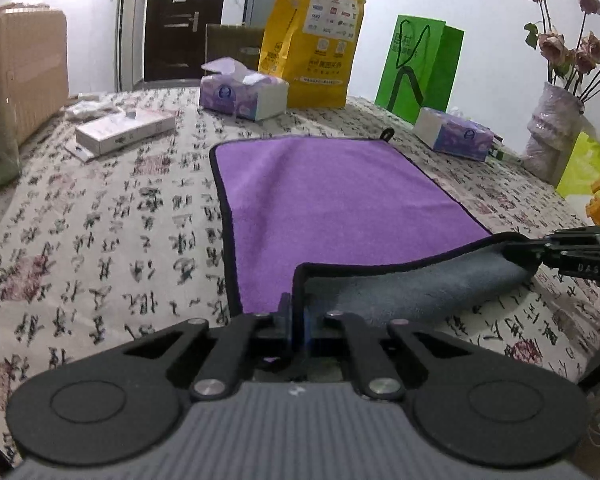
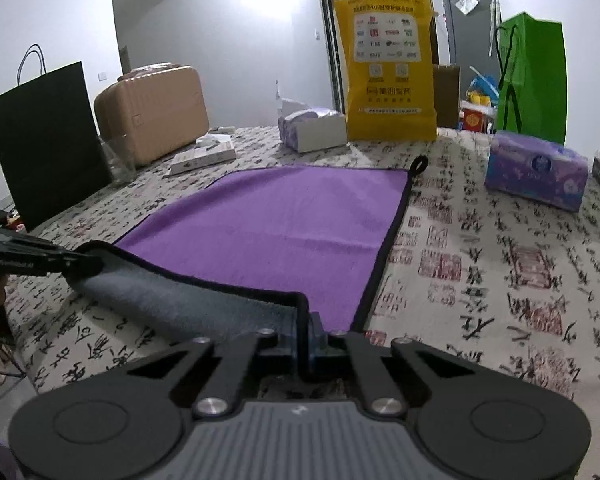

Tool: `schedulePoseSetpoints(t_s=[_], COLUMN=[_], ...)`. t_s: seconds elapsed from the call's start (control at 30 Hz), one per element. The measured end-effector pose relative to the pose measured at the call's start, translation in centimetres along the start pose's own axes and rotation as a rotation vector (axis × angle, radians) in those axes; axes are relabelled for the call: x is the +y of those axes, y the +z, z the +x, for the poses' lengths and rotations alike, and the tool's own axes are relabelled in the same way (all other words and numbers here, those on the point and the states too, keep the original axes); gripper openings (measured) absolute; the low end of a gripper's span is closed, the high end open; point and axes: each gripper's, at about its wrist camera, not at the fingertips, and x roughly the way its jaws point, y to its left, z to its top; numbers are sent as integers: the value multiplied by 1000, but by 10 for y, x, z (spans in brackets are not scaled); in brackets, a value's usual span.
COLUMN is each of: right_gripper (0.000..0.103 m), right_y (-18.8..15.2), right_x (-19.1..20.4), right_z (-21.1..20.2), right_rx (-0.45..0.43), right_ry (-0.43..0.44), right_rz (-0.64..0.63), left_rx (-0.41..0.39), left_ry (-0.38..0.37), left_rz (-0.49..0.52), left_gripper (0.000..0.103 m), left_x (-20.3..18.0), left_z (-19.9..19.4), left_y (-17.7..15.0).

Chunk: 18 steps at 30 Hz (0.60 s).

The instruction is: Fold towel

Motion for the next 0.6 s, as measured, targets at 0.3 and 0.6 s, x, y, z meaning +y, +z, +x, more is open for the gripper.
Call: schedulePoseSetpoints(t_s=[0.3, 0.6], right_gripper=[4, 4], right_y=[23, 59], right_x=[2, -7], right_z=[9, 38], right_rx=[-40, -64], right_ry=[-51, -73], right_rz=[-68, -127], left_rx=[-59, -46], left_ry=[42, 47], left_rz=[6, -47], left_gripper=[5, 5], left_x=[4, 25], left_z=[5, 34], left_y=[28, 73])
